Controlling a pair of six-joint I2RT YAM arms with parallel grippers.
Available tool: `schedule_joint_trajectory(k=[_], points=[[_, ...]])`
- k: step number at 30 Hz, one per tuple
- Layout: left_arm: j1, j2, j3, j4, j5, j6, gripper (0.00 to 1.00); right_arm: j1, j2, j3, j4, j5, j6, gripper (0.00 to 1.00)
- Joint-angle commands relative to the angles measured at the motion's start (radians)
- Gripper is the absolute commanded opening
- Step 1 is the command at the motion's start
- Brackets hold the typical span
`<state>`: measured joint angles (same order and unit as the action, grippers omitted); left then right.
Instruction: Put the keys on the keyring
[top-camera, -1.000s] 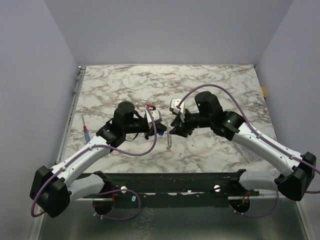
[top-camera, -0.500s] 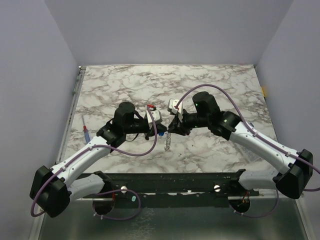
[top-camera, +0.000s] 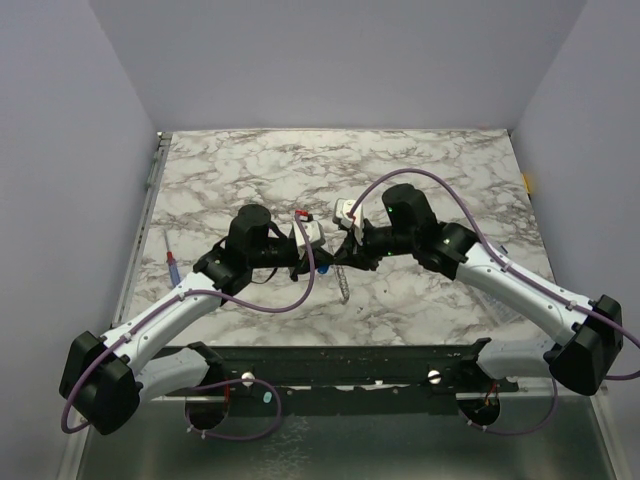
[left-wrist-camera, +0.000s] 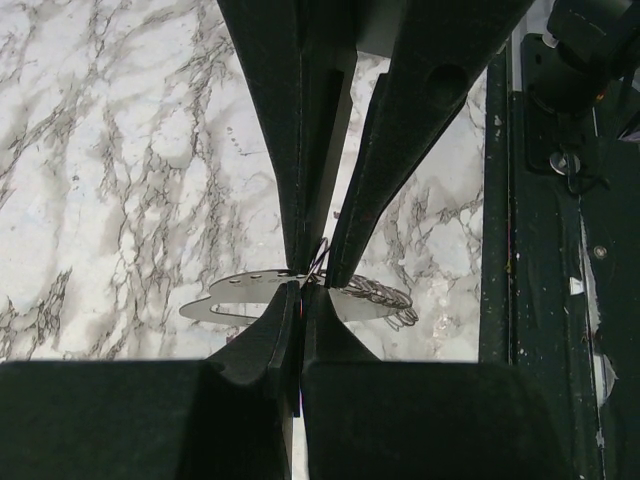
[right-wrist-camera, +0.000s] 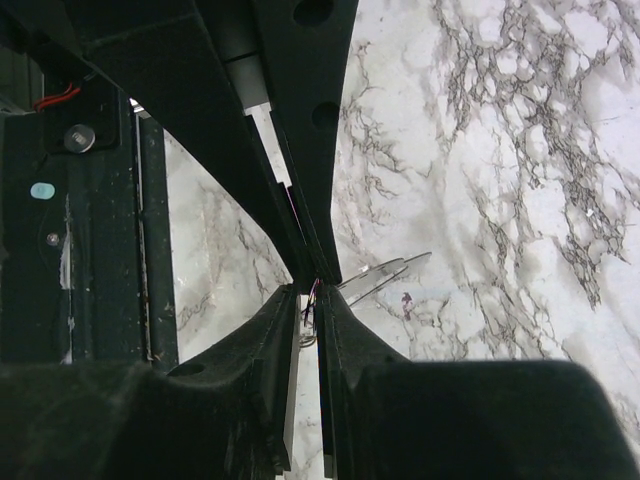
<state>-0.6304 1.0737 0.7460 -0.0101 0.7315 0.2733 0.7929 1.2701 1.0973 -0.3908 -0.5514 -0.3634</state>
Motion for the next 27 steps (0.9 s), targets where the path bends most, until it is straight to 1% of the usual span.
schedule_joint_trajectory(k=[1, 3, 5, 10, 13, 19, 20, 23, 24, 25, 27], points=[[-0.003, -0.025, 0.035, 0.029, 0.033, -0.010, 0.00, 0.011, 0.013, -0.020, -0.005, -0.014, 0.013, 0.21], [-0.004, -0.030, 0.033, 0.033, 0.032, -0.013, 0.00, 0.013, 0.008, -0.024, -0.012, -0.005, 0.013, 0.22], [-0.003, -0.032, 0.032, 0.038, 0.037, -0.016, 0.00, 0.012, -0.002, -0.034, -0.006, -0.003, 0.012, 0.21], [-0.001, -0.043, 0.025, 0.065, 0.053, -0.034, 0.00, 0.012, -0.008, -0.045, -0.003, -0.008, 0.011, 0.06], [-0.002, -0.047, 0.020, 0.075, 0.060, -0.039, 0.00, 0.014, -0.016, -0.052, 0.009, -0.008, 0.011, 0.01], [-0.002, -0.061, 0.012, 0.088, 0.066, -0.038, 0.00, 0.014, -0.064, -0.068, 0.054, 0.038, 0.019, 0.01], [-0.002, -0.065, 0.010, 0.087, 0.068, -0.035, 0.07, 0.012, -0.078, -0.078, 0.078, 0.046, 0.020, 0.01], [-0.002, -0.089, 0.003, 0.088, 0.068, -0.024, 0.32, 0.013, -0.131, -0.116, 0.146, 0.070, 0.033, 0.00], [-0.002, -0.099, -0.002, 0.089, 0.066, -0.020, 0.38, 0.013, -0.148, -0.128, 0.171, 0.074, 0.039, 0.01], [-0.002, -0.109, -0.005, 0.090, 0.065, -0.015, 0.42, 0.014, -0.166, -0.141, 0.196, 0.078, 0.046, 0.01], [-0.002, -0.124, -0.011, 0.089, 0.065, -0.007, 0.46, 0.014, -0.199, -0.162, 0.239, 0.089, 0.058, 0.00]])
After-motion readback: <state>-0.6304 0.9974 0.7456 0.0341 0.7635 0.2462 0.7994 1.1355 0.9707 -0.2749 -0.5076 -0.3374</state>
